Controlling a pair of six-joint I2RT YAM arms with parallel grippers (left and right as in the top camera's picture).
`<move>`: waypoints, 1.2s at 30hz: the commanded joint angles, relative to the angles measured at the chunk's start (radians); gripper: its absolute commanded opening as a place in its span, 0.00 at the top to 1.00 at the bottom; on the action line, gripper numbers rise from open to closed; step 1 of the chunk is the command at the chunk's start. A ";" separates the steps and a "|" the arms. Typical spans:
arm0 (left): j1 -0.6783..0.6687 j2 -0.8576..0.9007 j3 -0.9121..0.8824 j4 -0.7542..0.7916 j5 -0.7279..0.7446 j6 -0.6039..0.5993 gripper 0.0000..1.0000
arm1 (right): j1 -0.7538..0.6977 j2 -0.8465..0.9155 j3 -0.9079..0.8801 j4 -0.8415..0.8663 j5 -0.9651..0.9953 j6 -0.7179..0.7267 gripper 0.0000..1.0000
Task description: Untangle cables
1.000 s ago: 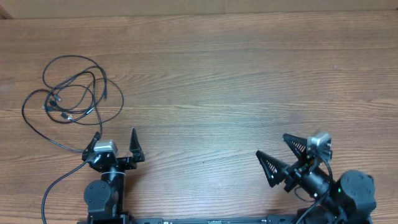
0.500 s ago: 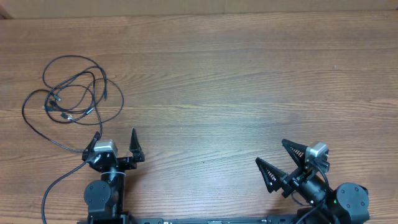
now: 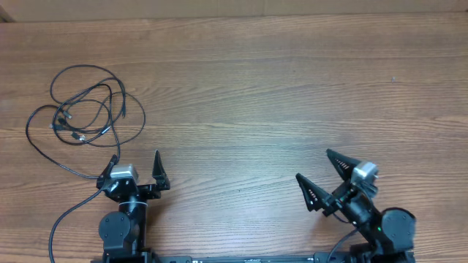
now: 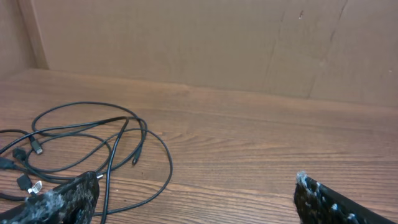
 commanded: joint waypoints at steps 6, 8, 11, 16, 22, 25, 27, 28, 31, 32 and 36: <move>-0.006 -0.009 -0.004 0.004 0.011 0.011 0.01 | -0.005 -0.008 -0.055 0.045 0.005 -0.003 0.00; -0.006 -0.009 -0.004 0.004 0.011 0.011 0.00 | -0.005 -0.008 -0.055 0.044 0.005 -0.003 0.00; -0.006 -0.009 -0.004 0.004 0.011 0.011 0.01 | -0.005 -0.008 -0.055 0.045 0.005 -0.003 0.00; -0.006 -0.009 -0.004 0.004 0.011 0.011 0.00 | -0.005 -0.008 -0.057 0.098 0.004 -0.003 0.00; -0.005 -0.009 -0.004 0.004 0.011 0.011 0.00 | -0.005 -0.008 -0.057 0.280 0.004 -0.003 0.00; -0.005 -0.009 -0.004 0.004 0.011 0.011 0.01 | -0.005 -0.008 -0.057 0.274 0.004 -0.003 0.00; -0.005 -0.009 -0.004 0.004 0.011 0.011 0.01 | -0.005 -0.008 -0.057 0.260 0.004 -0.003 0.00; -0.005 -0.009 -0.004 0.004 0.011 0.011 0.00 | -0.005 -0.008 -0.057 0.244 0.004 -0.003 0.00; -0.005 -0.009 -0.004 0.004 0.011 0.011 0.00 | -0.005 -0.008 -0.057 0.174 0.005 -0.003 0.00; -0.005 -0.009 -0.004 0.004 0.011 0.011 0.00 | -0.005 -0.008 -0.057 0.150 0.004 -0.003 0.00; -0.005 -0.009 -0.004 0.004 0.011 0.011 0.00 | -0.005 -0.008 -0.057 0.050 0.001 -0.003 0.00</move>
